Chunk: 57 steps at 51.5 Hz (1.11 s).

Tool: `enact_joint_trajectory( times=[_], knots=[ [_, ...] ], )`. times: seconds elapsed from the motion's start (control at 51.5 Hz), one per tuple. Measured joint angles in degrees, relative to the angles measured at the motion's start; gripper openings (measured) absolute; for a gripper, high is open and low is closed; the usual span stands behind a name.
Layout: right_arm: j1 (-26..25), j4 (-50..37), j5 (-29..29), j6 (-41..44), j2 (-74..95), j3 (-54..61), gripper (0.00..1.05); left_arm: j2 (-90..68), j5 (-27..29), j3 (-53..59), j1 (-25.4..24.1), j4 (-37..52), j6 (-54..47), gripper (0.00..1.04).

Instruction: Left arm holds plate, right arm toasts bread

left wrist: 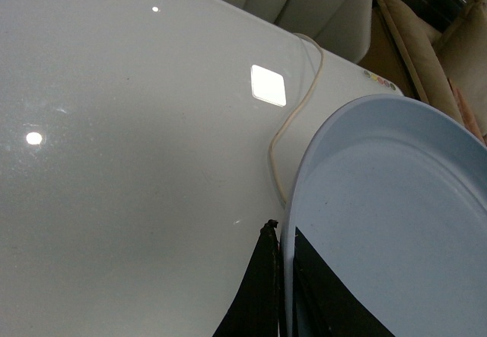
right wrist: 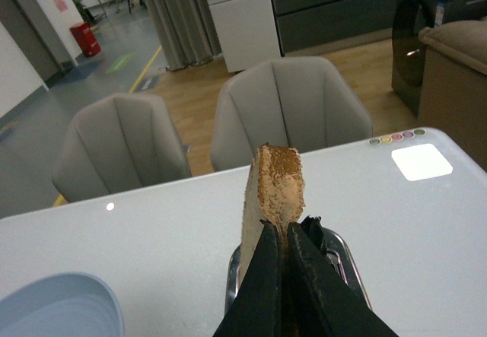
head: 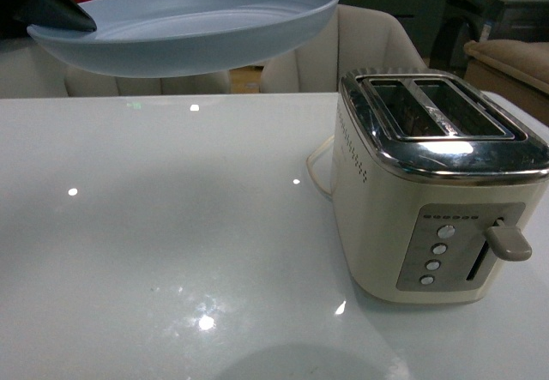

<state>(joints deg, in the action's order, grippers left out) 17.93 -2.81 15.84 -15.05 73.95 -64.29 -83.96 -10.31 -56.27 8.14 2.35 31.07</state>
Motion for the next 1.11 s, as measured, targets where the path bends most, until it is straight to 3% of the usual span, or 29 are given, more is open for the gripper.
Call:
enact_joint_trajectory(
  times=[1.107],
  knots=[
    [0.55, -0.35, -4.37, -6.12, 10.86, 5.84, 0.02, 0.0, -0.02, 0.0, 0.02, 0.02, 0.02, 0.03]
  ],
)
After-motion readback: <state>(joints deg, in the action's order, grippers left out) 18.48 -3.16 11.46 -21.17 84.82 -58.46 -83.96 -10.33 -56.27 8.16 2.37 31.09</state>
